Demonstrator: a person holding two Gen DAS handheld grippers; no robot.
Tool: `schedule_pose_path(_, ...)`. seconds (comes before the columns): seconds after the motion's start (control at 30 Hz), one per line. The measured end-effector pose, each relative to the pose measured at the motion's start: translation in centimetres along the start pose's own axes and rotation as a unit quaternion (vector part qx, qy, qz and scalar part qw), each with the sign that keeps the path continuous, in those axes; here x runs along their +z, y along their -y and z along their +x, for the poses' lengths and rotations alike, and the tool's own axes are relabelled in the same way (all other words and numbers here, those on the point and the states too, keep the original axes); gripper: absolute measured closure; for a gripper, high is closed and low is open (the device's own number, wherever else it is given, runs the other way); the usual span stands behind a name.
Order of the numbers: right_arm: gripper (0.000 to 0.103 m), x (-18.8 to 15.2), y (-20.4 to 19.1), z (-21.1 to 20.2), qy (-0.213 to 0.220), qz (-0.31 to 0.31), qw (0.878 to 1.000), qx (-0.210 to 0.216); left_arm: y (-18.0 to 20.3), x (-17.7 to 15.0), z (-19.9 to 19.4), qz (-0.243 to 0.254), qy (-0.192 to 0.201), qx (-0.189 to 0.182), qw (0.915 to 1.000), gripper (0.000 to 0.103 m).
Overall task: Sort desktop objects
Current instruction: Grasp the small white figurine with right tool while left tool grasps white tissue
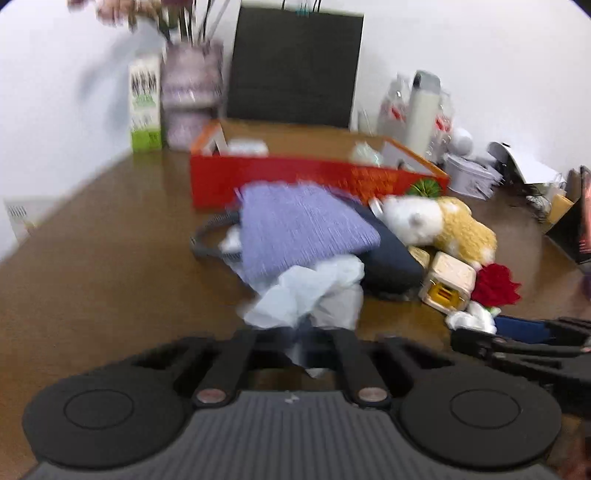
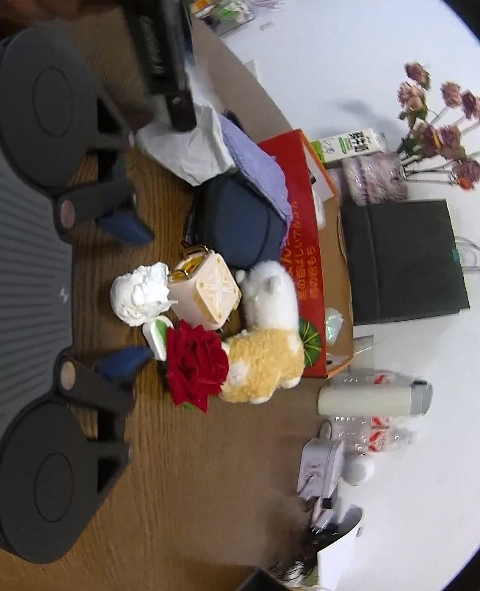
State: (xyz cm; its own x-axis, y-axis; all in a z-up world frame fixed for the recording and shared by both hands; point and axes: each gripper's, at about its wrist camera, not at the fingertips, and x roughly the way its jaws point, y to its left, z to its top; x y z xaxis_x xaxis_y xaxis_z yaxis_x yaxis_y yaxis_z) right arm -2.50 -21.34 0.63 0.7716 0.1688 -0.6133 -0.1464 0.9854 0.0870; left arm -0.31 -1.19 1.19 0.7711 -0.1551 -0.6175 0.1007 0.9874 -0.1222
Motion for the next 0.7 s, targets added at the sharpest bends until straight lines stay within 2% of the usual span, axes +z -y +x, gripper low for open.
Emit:
schedule_pose_path(0.03, 0.066, -0.2, -0.2, -0.2, 0.001, -0.005, 1.000, 0.003, -0.1, -0.3, -0.3, -0.009, -0.006, -0.004, 0.9999, 0.100)
schedule_pose_path(0.07, 0.077, -0.5, -0.4, -0.5, 0.001, -0.008, 1.000, 0.010, -0.3, -0.7, -1.0, -0.013, -0.010, -0.010, 0.9998, 0.100)
schedule_pose_path(0.1, 0.079, -0.7, -0.5, -0.9, 0.000, -0.011, 1.000, 0.019, -0.4, -1.4, -1.8, -0.015, -0.011, -0.021, 0.9996, 0.100)
schedule_pose_path(0.17, 0.080, -1.2, -0.6, -1.9, -0.005, -0.013, 0.999, 0.044, -0.7, -2.7, -4.0, -0.008, -0.011, -0.043, 0.9990, 0.100)
schedule_pose_path(0.27, 0.080, -2.3, -1.3, -3.8, -0.005, -0.035, 0.996, 0.077, -1.1, -4.0, -7.3, 0.008, -0.003, -0.056, 0.9984, 0.101)
schedule_pose_path(0.37, 0.080, -2.8, -1.8, -5.4, 0.006, -0.051, 0.995, 0.086, -1.0, -4.5, -10.0, 0.029, 0.030, -0.054, 0.9977, 0.101)
schedule_pose_path(0.4, 0.080, -2.8, -1.9, -5.7, 0.009, -0.051, 0.995, 0.088, -0.8, -4.4, -10.2, 0.040, 0.046, -0.047, 0.9970, 0.098)
schedule_pose_path(0.43, 0.080, -2.7, -1.8, -5.8, 0.010, -0.050, 0.995, 0.089, -0.4, -4.0, -9.9, 0.051, 0.058, -0.038, 0.9963, 0.080)
schedule_pose_path(0.47, 0.080, -2.6, -1.8, -5.8, 0.010, -0.046, 0.995, 0.087, 0.0, -3.7, -9.1, 0.070, 0.067, -0.027, 0.9949, 0.061)
schedule_pose_path(0.5, 0.079, -2.5, -1.8, -5.7, 0.008, -0.043, 0.996, 0.082, 0.4, -3.4, -8.2, 0.089, 0.072, -0.021, 0.9932, 0.020)
schedule_pose_path(0.53, 0.079, -2.4, -1.9, -5.7, 0.006, -0.041, 0.996, 0.078, 0.6, -3.1, -7.3, 0.103, 0.073, -0.023, 0.9917, 0.011)
schedule_pose_path(0.57, 0.079, -2.5, -1.9, -5.9, 0.005, -0.041, 0.996, 0.077, 0.7, -2.7, -6.1, 0.109, 0.073, -0.024, 0.9911, 0.015)
schedule_pose_path(0.6, 0.079, -2.6, -2.0, -6.2, 0.007, -0.043, 0.996, 0.079, 0.8, -2.1, -5.0, 0.104, 0.067, -0.018, 0.9922, 0.025)
schedule_pose_path(0.67, 0.079, -2.6, -1.9, -6.9, 0.015, -0.047, 0.995, 0.083, 1.1, -0.9, -2.9, 0.099, 0.056, -0.018, 0.9933, 0.022)
schedule_pose_path(0.7, 0.079, -2.6, -1.8, -7.1, 0.019, -0.047, 0.995, 0.082, 1.3, -0.3, -1.5, 0.107, 0.043, -0.026, 0.9929, 0.026)
